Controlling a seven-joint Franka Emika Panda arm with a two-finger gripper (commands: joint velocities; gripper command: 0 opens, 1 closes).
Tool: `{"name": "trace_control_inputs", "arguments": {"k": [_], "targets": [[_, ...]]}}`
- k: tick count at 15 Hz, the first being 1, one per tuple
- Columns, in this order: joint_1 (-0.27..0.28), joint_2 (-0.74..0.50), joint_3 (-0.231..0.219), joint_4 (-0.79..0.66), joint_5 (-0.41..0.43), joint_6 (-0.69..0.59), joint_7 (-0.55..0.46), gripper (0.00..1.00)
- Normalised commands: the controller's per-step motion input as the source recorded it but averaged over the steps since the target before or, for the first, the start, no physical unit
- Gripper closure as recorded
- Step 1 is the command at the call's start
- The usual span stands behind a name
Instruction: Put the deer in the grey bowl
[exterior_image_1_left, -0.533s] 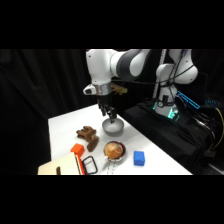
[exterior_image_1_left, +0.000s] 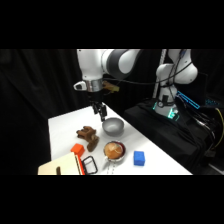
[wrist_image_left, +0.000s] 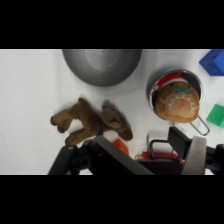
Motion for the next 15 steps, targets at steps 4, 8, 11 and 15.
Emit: {"name": "trace_control_inputs", "arguments": {"k": [4,8,11,15], "targets": [[-0.137,0.43,-0.016,0.61,0.09,-0.09,-0.18,0.0],[-0.103,0.43,0.072,0.46,0.228,-0.05,-0.09,0.0],[-0.08,0.39,0.085,0.39,0.195,0.03,0.04,0.0],[-0.099,0.3,0.05,0.3,0.121,0.09,0.09,0.0]]}}
